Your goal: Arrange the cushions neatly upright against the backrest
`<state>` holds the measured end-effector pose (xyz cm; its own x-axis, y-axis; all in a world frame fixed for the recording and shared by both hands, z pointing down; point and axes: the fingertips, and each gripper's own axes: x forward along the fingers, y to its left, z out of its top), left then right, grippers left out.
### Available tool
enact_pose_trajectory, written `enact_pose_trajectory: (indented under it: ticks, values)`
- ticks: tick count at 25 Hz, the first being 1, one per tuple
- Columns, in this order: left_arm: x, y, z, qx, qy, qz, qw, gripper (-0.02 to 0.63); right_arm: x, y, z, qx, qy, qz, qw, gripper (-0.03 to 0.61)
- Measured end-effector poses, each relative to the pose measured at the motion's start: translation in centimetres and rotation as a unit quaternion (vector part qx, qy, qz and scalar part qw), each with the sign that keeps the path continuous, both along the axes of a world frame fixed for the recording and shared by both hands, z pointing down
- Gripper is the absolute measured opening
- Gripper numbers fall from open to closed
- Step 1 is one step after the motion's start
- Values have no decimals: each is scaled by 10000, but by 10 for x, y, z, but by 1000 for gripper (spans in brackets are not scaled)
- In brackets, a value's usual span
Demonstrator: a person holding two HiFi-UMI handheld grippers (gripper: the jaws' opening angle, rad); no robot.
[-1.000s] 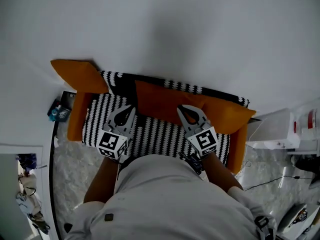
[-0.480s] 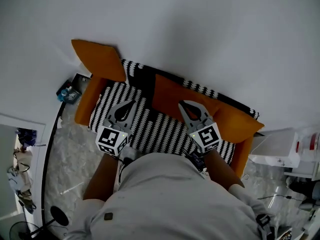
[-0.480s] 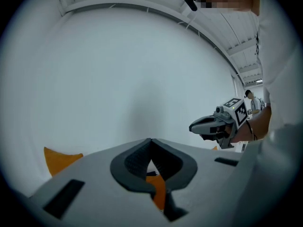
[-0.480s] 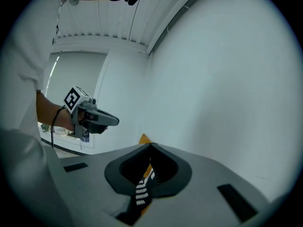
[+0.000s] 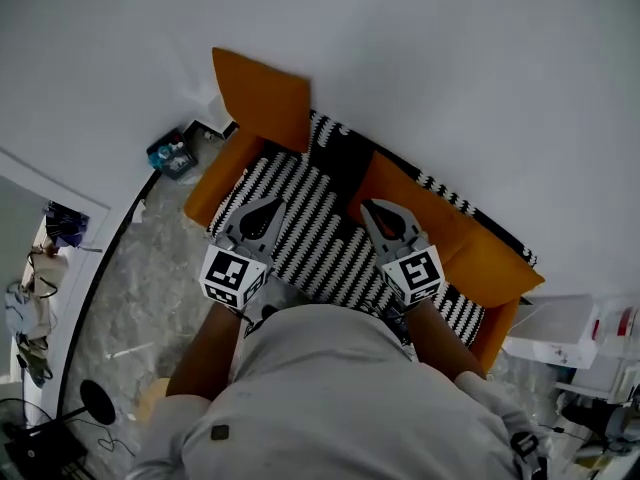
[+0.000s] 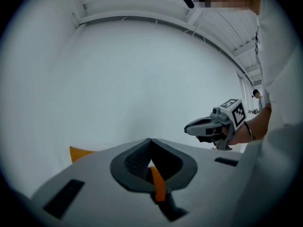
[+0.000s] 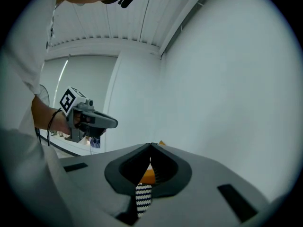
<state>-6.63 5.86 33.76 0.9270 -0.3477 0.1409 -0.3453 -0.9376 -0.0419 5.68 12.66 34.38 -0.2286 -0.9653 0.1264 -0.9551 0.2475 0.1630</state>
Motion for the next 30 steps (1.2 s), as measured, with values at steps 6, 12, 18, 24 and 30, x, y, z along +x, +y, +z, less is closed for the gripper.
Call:
enact_pose_trajectory:
  ticks: [6, 12, 18, 24, 30]
  values:
    - [-94, -17, 0, 43, -19, -157, 9999, 9, -92, -26, 1, 24, -64, -167, 9998, 26]
    - [-178, -40, 3, 18, -63, -547, 9985, 9, -169, -56, 5, -10, -26, -441, 9990, 26]
    - [-226, -65, 9, -119, 1, -930, 9956, 9, -213, -85, 11, -134, -9, -815, 9966, 26]
    - [-244, -100, 22, -220, -59, -1229, 9922, 9, -227, -131, 22, -206, -23, -1077, 9940, 26]
    - [-232, -154, 22, -231, -72, -1424, 9895, 9, -216, -188, 29, -304, -17, -1276, 9914, 26]
